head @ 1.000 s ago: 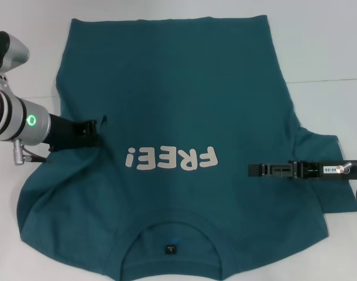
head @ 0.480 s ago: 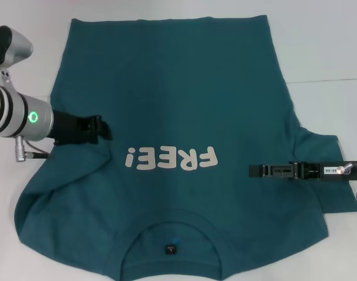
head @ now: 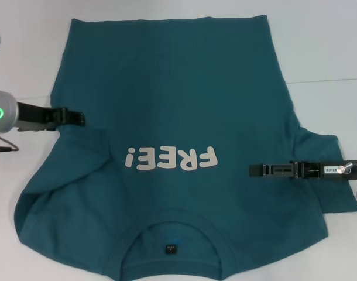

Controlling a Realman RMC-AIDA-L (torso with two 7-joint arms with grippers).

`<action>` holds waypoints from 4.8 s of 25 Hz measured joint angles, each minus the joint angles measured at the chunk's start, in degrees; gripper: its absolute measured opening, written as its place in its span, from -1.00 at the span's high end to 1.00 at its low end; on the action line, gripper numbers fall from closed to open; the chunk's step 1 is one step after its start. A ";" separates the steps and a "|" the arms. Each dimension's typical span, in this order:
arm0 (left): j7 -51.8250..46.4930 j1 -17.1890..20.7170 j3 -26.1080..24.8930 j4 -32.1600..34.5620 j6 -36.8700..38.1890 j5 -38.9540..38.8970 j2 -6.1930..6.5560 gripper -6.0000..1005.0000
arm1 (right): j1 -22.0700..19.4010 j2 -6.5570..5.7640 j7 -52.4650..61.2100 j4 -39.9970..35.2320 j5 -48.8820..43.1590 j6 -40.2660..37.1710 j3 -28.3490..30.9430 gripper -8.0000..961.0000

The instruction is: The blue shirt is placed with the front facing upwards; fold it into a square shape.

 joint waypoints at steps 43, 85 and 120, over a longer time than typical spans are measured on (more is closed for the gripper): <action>1.20 1.43 -0.26 -2.71 7.30 -1.44 1.37 -0.47 | -0.18 -0.39 0.13 0.80 -0.01 1.51 0.00 -0.92; 2.10 2.64 0.38 -6.84 -1.01 -0.90 1.34 0.30 | -0.72 -0.56 0.18 0.84 0.00 1.51 0.00 -0.93; 13.07 4.44 -0.25 2.96 21.33 -8.01 -1.38 0.78 | -1.16 -0.55 -0.12 0.88 -0.03 1.83 0.62 -0.93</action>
